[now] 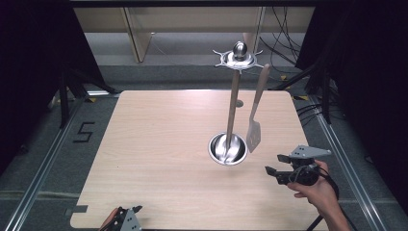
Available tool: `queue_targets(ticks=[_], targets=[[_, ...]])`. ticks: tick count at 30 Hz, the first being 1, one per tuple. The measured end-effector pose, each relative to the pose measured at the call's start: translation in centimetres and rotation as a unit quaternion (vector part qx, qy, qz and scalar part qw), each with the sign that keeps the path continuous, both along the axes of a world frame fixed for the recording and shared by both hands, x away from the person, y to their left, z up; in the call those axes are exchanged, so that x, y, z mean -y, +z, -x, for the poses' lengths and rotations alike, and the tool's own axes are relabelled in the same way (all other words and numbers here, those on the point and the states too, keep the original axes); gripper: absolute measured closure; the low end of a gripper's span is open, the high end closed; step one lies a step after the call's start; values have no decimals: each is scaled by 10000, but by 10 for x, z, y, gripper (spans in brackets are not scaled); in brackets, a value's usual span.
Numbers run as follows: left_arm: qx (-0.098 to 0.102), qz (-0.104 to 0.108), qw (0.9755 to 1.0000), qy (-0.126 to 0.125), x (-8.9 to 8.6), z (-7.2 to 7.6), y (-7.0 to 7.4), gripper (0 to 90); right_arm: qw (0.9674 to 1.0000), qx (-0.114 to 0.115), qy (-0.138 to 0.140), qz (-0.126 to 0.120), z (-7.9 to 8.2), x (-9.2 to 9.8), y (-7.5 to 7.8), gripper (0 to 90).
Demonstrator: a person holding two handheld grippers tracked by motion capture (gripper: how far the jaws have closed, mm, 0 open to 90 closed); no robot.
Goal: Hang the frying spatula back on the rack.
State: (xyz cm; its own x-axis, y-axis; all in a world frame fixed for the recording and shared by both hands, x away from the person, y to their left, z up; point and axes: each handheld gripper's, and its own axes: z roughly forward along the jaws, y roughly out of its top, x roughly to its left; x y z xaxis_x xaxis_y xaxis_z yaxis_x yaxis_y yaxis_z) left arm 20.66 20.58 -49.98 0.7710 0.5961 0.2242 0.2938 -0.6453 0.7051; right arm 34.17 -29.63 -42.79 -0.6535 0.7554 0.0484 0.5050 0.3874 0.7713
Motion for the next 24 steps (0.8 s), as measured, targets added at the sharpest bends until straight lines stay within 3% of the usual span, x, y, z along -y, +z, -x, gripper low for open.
queue_targets(ticks=[4,7,10,16,23,24], targets=[[-12,-32,10000,8,0,0,0,150,9999,-98,7,-58,3,-4,-5,330],[-12,-19,10000,12,0,0,0,150,9999,-124,67,33,4,-7,-10,321],[-17,-17,10000,15,0,0,0,150,9995,-294,99,18,6,-9,-16,318],[-29,-26,10000,3,0,0,-1,150,9997,-204,124,95,7,-7,-20,316],[-28,-11,10000,39,0,-1,-2,150,9992,-389,58,43,13,-7,-25,315],[-41,-25,10000,12,0,-1,-1,150,9996,-256,93,54,12,-7,-27,314]])
